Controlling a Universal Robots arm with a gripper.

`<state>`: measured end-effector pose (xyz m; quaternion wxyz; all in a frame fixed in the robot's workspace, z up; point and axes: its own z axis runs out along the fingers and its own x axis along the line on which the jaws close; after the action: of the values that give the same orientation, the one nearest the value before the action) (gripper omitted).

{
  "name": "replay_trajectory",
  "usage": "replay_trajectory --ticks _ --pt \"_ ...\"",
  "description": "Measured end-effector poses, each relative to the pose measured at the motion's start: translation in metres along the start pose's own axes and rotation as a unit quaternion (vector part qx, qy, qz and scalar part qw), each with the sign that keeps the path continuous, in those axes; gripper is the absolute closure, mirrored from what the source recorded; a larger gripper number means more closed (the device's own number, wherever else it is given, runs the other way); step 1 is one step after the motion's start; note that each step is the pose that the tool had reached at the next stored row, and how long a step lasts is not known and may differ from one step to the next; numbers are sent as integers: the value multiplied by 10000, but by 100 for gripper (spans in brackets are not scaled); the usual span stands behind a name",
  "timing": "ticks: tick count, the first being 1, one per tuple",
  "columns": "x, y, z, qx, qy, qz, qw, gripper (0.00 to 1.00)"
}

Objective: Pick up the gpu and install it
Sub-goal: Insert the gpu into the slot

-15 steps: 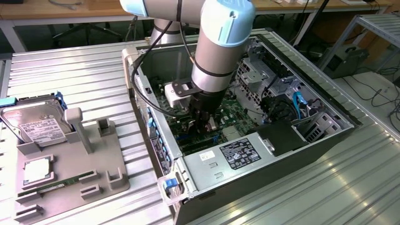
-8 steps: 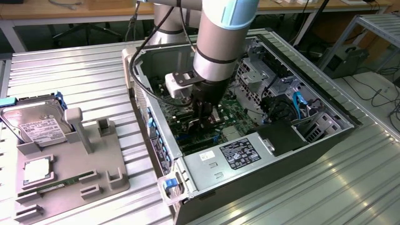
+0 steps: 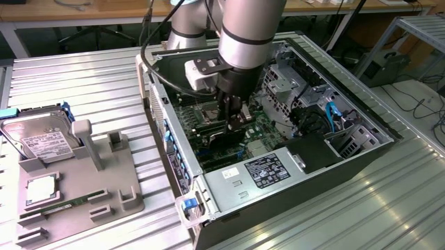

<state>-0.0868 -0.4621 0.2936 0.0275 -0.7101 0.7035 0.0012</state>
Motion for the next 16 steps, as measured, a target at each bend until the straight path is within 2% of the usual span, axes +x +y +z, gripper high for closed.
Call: replay_trajectory --ticks 1,3,7,8,9,13,16 --pt "-3 -2 -73 16 1 0 10000 58" --pt "-6 -5 -147 32 1 -1 10000 58" --pt "-6 -5 -150 33 4 -1 10000 60" --pt "-6 -5 -151 33 5 -1 10000 67" --pt "-6 -5 -150 33 4 -1 10000 67" --pt "-6 -5 -151 33 5 -1 10000 89" --pt "-6 -5 -151 33 5 -1 10000 89"
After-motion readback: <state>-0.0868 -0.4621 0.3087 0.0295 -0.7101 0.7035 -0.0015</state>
